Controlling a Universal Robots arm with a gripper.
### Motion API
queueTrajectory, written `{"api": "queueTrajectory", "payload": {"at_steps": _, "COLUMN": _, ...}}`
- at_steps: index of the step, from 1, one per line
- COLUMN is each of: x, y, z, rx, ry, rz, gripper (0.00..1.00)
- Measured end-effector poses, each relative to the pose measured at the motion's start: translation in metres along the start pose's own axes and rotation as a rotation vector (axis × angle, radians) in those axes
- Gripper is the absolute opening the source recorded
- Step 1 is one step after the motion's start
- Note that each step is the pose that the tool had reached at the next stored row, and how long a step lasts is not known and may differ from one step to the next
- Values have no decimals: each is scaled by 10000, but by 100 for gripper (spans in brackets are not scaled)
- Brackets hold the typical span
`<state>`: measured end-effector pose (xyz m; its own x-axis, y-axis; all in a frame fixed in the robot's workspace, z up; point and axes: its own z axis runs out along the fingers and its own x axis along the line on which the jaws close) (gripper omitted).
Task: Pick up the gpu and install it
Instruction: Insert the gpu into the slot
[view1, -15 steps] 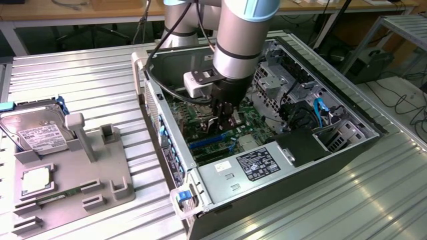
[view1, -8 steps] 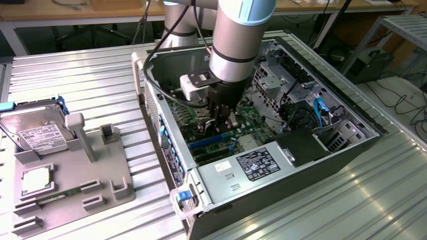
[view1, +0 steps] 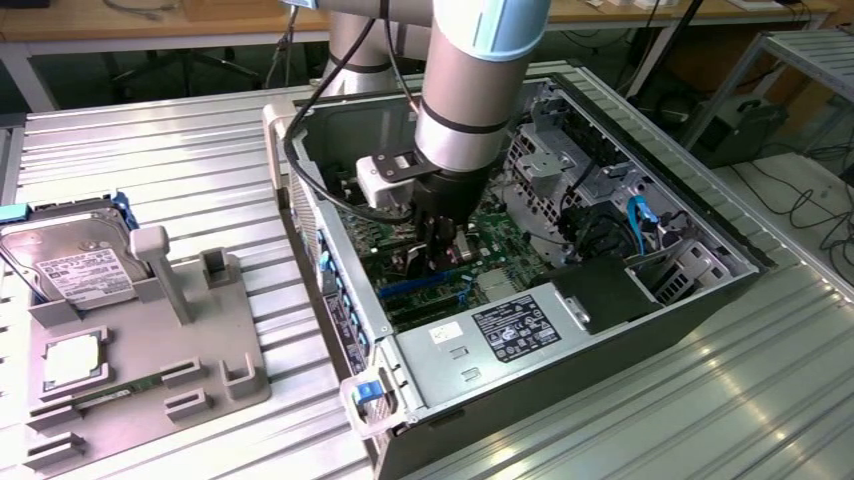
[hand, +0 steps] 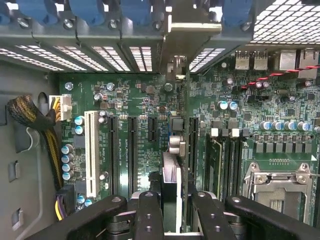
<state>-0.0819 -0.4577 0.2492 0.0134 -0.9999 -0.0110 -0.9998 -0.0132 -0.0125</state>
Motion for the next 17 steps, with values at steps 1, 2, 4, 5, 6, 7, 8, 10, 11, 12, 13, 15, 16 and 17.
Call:
{"api": "queueTrajectory", "payload": {"at_steps": 1, "x": 1, "y": 0, "z": 2, "rx": -1, "ry": 1, "rz": 0, "gripper": 28}}
{"api": "queueTrajectory", "payload": {"at_steps": 2, "x": 1, "y": 2, "z": 6, "rx": 0, "ry": -1, "rz": -1, "gripper": 28}}
{"api": "queueTrajectory", "payload": {"at_steps": 4, "x": 1, "y": 7, "z": 21, "rx": 0, "ry": 0, "rz": -1, "gripper": 28}}
{"api": "queueTrajectory", "payload": {"at_steps": 5, "x": 1, "y": 10, "z": 29, "rx": 0, "ry": 0, "rz": -1, "gripper": 28}}
{"api": "queueTrajectory", "payload": {"at_steps": 6, "x": 1, "y": 12, "z": 38, "rx": -1, "ry": 0, "rz": -1, "gripper": 28}}
{"api": "queueTrajectory", "payload": {"at_steps": 7, "x": 1, "y": 15, "z": 50, "rx": -1, "ry": 0, "rz": -1, "gripper": 28}}
{"api": "queueTrajectory", "payload": {"at_steps": 8, "x": 1, "y": 17, "z": 63, "rx": -1, "ry": 1, "rz": -2, "gripper": 28}}
{"api": "queueTrajectory", "payload": {"at_steps": 10, "x": 1, "y": 18, "z": 83, "rx": -4, "ry": 0, "rz": -2, "gripper": 28}}
{"api": "queueTrajectory", "payload": {"at_steps": 11, "x": 2, "y": 18, "z": 96, "rx": -7, "ry": 0, "rz": -2, "gripper": 28}}
{"api": "queueTrajectory", "payload": {"at_steps": 12, "x": 2, "y": 19, "z": 117, "rx": -13, "ry": 0, "rz": 0, "gripper": 28}}
{"api": "queueTrajectory", "payload": {"at_steps": 13, "x": 2, "y": 19, "z": 131, "rx": -17, "ry": -1, "rz": 0, "gripper": 28}}
{"api": "queueTrajectory", "payload": {"at_steps": 15, "x": 2, "y": 19, "z": 150, "rx": -38, "ry": 3, "rz": 0, "gripper": 28}}
{"api": "queueTrajectory", "payload": {"at_steps": 16, "x": 3, "y": 19, "z": 155, "rx": -52, "ry": 4, "rz": -1, "gripper": 28}}
{"api": "queueTrajectory", "payload": {"at_steps": 17, "x": 3, "y": 19, "z": 156, "rx": -57, "ry": 3, "rz": 0, "gripper": 28}}
